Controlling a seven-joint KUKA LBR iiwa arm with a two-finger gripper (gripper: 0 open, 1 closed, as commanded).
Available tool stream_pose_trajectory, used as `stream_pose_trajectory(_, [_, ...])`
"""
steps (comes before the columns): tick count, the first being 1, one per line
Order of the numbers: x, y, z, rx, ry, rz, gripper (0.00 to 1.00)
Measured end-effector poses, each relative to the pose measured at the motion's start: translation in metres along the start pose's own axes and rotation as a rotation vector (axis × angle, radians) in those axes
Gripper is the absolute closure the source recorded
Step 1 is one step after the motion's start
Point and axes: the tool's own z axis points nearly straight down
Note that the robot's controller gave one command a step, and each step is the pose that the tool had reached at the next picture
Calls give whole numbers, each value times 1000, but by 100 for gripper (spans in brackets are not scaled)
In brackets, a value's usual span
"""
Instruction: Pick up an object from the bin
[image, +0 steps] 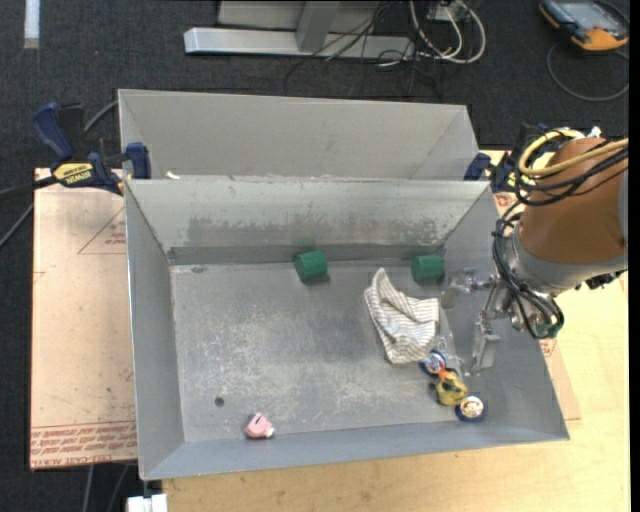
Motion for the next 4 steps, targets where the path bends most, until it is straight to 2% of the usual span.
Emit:
stream_pose_trajectory(1, [-2,1,-5,1,-8,-4,0])
stream_pose_trajectory(2, [-18,9,85,-1,-7,-61,0])
stream_pose_trajectory(3, [-24,11,121,3,-19,-91,0])
stream_pose_trajectory(4, [-43,36,96,-1,-11,-195,100])
